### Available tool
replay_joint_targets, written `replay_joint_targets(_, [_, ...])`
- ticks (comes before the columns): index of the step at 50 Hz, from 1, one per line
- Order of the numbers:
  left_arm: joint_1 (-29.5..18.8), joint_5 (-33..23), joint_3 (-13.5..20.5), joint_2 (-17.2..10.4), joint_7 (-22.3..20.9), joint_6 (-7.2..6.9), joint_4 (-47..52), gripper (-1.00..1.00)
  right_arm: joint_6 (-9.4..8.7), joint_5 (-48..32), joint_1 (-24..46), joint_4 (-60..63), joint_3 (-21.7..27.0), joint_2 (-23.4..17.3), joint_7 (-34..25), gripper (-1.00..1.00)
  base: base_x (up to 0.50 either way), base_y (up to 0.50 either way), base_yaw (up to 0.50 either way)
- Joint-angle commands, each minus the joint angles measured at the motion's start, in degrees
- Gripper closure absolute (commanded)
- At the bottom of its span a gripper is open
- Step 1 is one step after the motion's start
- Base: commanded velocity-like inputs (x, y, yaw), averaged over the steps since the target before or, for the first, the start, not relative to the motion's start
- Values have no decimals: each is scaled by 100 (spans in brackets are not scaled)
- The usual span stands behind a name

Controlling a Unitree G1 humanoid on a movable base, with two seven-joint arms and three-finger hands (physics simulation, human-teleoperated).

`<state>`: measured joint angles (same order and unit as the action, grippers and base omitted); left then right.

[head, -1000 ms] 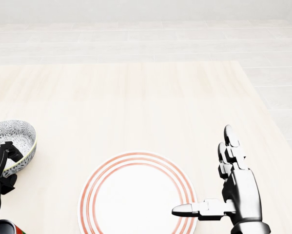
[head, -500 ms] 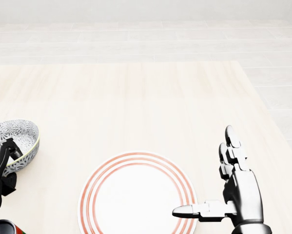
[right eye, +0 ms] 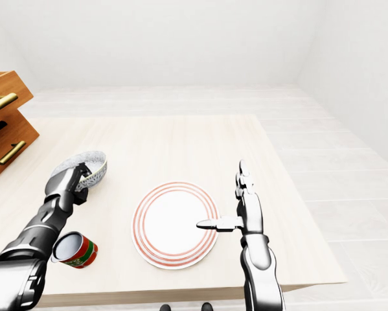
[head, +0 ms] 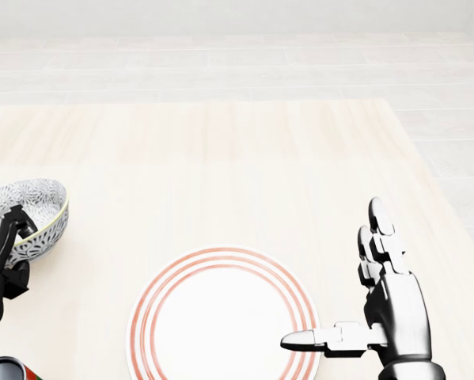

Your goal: Put the bowl on the plate.

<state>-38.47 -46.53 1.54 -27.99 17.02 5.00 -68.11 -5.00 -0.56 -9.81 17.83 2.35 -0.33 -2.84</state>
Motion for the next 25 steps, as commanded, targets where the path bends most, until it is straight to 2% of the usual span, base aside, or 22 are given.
replay_joint_targets(1, [-8, -243, 95, -82, 39, 0, 447, 100, 0, -3, 36, 39, 5, -2, -12, -100, 0, 0, 0])
replay_joint_targets(17, [488, -277, 344, -16, -609, 0, 2031, 100, 0, -1, -56, 22, 26, 10, -28, -100, 0, 0, 0])
replay_joint_targets(25, [953, -242, 550, 233, -1250, 0, 3413, 100, 0, 2, -67, -92, 31, 20, -14, -100, 0, 0, 0])
